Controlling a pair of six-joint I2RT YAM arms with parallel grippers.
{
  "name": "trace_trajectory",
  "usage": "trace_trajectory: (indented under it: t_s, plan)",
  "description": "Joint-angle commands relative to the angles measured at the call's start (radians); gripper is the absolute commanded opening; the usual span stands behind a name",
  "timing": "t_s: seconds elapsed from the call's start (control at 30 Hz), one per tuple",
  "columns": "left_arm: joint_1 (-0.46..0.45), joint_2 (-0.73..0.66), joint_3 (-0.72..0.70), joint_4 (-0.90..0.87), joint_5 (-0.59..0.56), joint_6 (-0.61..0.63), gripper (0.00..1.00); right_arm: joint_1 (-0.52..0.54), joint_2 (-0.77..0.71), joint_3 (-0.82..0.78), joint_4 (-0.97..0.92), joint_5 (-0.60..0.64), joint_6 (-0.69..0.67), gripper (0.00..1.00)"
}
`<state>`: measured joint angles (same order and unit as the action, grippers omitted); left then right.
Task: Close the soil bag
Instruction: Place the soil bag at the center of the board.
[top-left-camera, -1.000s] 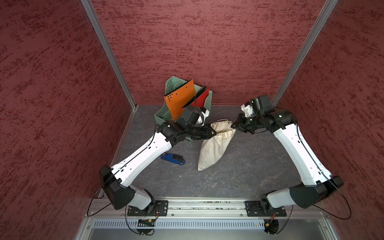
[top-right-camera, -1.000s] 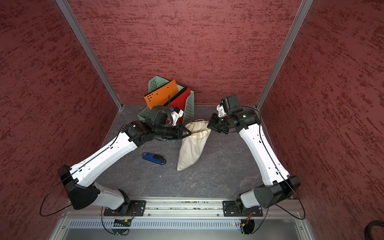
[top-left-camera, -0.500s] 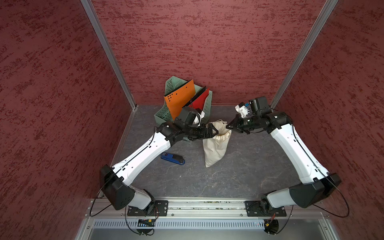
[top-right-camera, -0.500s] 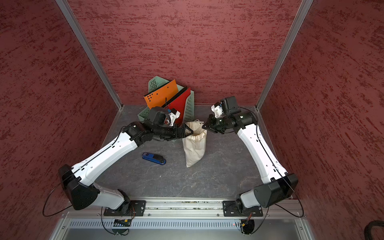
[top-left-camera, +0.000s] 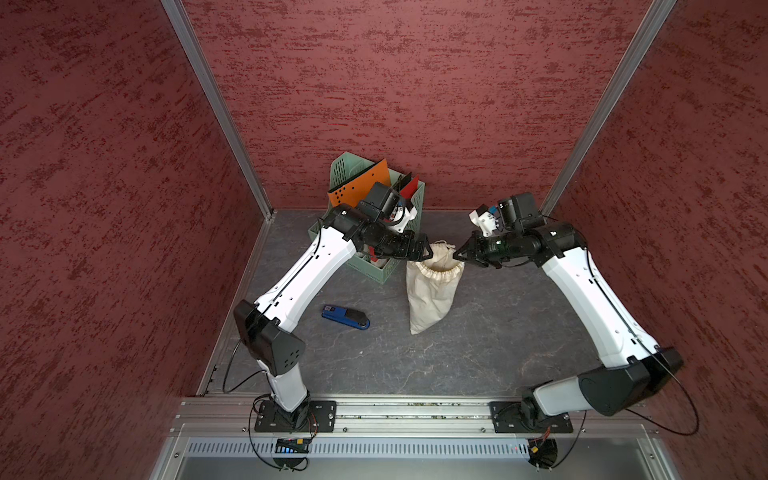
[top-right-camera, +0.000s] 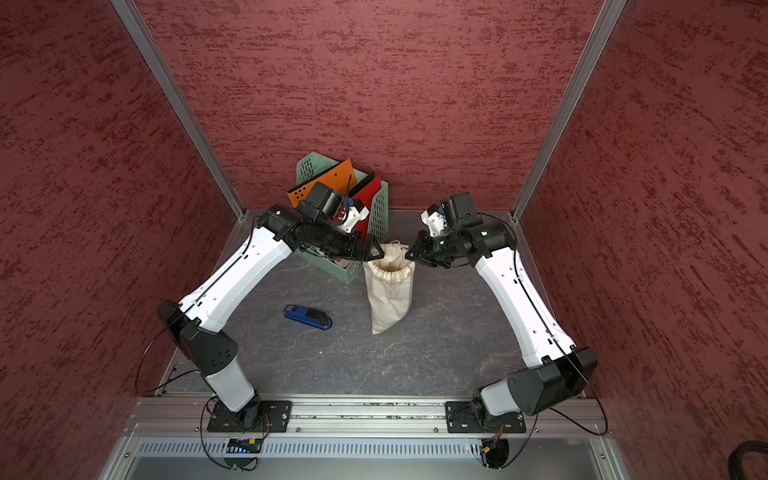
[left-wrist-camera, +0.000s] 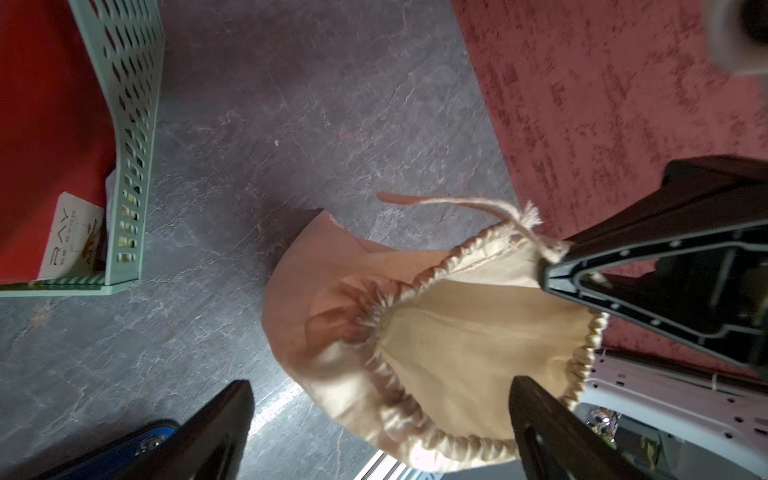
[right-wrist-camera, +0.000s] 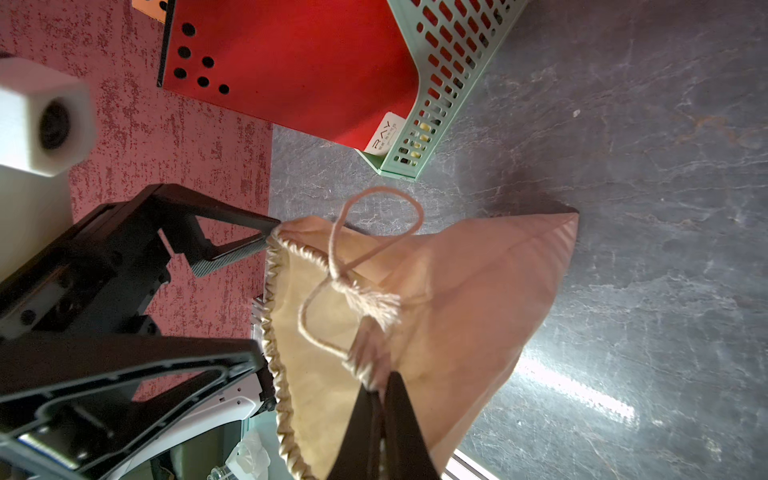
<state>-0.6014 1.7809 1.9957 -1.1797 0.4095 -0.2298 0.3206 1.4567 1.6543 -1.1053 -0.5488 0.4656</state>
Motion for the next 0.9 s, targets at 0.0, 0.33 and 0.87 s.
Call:
trace_trajectory:
  t_s: [0.0,0.33,0.87]
  plan:
    - [0.004,0.032,0.076,-0.122,-0.041,0.147,1.00,-0.005,-0.006,0.038,0.002,-0.002,-0.017,0.00]
    - [0.025,0.186,0.324,-0.211,-0.057,0.225,0.87,-0.005,-0.021,0.011,0.001,-0.004,-0.018,0.00]
    - [-0.030,0.282,0.432,-0.208,-0.121,0.221,0.31,-0.006,-0.018,0.024,-0.040,-0.001,-0.035,0.00]
